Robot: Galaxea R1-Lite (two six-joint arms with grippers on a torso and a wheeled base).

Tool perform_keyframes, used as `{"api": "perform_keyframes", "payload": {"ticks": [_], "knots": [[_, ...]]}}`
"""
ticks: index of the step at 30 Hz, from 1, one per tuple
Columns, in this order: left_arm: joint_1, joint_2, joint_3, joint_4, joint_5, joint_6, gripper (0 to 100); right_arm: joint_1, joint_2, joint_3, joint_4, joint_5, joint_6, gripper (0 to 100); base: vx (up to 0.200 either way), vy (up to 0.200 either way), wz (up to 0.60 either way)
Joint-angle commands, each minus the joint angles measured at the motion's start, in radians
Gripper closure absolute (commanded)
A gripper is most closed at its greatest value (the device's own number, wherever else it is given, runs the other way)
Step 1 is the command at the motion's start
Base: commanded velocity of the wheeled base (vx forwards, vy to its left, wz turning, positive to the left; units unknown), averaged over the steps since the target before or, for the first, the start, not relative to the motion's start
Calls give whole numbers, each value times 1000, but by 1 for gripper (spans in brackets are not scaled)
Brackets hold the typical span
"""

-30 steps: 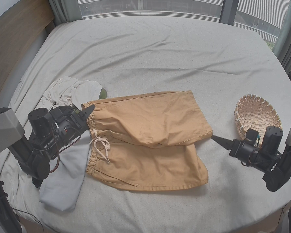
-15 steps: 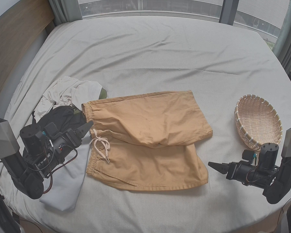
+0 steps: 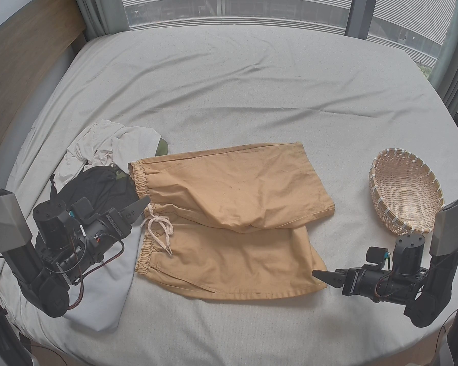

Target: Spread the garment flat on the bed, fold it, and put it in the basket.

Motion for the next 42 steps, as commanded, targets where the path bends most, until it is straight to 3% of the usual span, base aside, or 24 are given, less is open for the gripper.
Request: {"api": "perform_keyframes", "payload": {"ticks": [1, 15, 26, 37, 40, 41, 42], "knots": [[0, 0, 1, 0, 0, 0, 0, 23, 19, -15, 0, -21, 0, 0, 0, 0, 0], [-9, 8, 10, -1, 5, 0, 0, 27, 39, 31, 0, -29, -5, 0, 0, 0, 0], [-9, 6, 18, -1, 5, 0, 0, 12, 54, 60, -1, -27, -140, 0, 0, 0, 0], [-9, 8, 19, -1, 5, 0, 0, 43, 42, -14, -1, -32, -140, 0, 0, 0, 0], [-6, 9, 22, -1, 5, 0, 0, 66, 63, -12, 0, -65, -138, 0, 0, 0, 0], [-6, 9, 22, -1, 5, 0, 0, 69, 69, -12, -1, -65, -138, 100, 0, 0, 0], [-6, 9, 22, -1, 5, 0, 0, 70, 71, -11, -1, -65, -138, 100, 0, 0, 0]]}}
